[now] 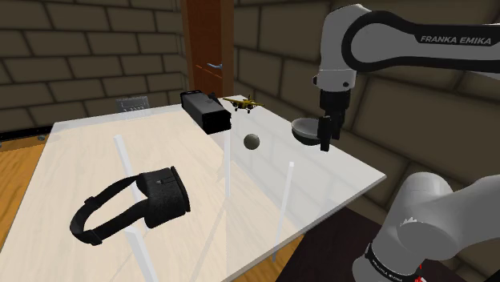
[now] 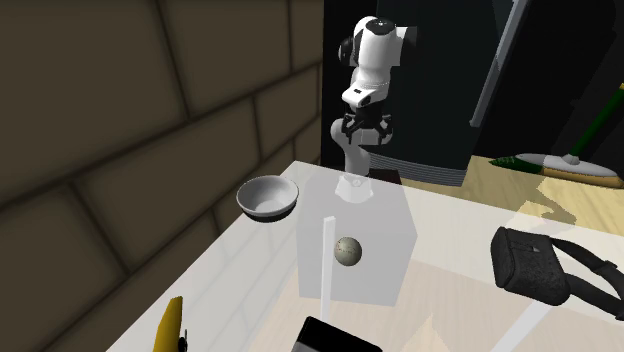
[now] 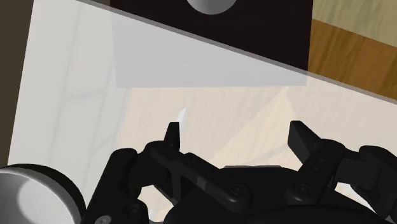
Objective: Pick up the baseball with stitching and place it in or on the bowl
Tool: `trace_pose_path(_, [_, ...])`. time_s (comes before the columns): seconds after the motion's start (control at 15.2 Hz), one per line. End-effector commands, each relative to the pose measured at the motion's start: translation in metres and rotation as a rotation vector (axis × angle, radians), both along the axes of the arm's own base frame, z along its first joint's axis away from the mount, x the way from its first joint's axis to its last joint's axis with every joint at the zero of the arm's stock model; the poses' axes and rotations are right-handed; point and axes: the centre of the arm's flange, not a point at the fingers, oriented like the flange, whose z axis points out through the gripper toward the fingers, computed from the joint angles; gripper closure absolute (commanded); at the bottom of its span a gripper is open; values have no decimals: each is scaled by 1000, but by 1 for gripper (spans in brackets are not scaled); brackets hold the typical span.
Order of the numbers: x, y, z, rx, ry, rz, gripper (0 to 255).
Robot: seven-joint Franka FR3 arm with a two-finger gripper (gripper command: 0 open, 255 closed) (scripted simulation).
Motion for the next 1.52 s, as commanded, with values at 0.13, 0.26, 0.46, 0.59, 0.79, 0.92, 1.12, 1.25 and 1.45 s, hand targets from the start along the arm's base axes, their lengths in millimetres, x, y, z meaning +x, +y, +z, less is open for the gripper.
trace_pose_path(0.13, [26, -5, -7, 2, 5, 5, 0])
trace_pose_path(0.26, [52, -9, -14, 5, 10, 11, 0])
trace_pose_path(0.46, [91, -15, -24, 8, 17, 18, 0])
trace_pose_path(0.59, [117, -19, -32, 11, 22, 24, 0])
trace_pose_path(0.79, [155, -25, -43, 14, 30, 32, 0])
trace_pose_path(0.92, [181, -29, -51, 17, 35, 37, 0])
trace_pose_path(1.12, [220, -34, -62, 20, 42, 45, 0])
trace_pose_path(1.25, [246, -37, -70, 23, 47, 50, 0])
trace_pose_path(1.45, [284, -42, -83, 26, 55, 58, 0])
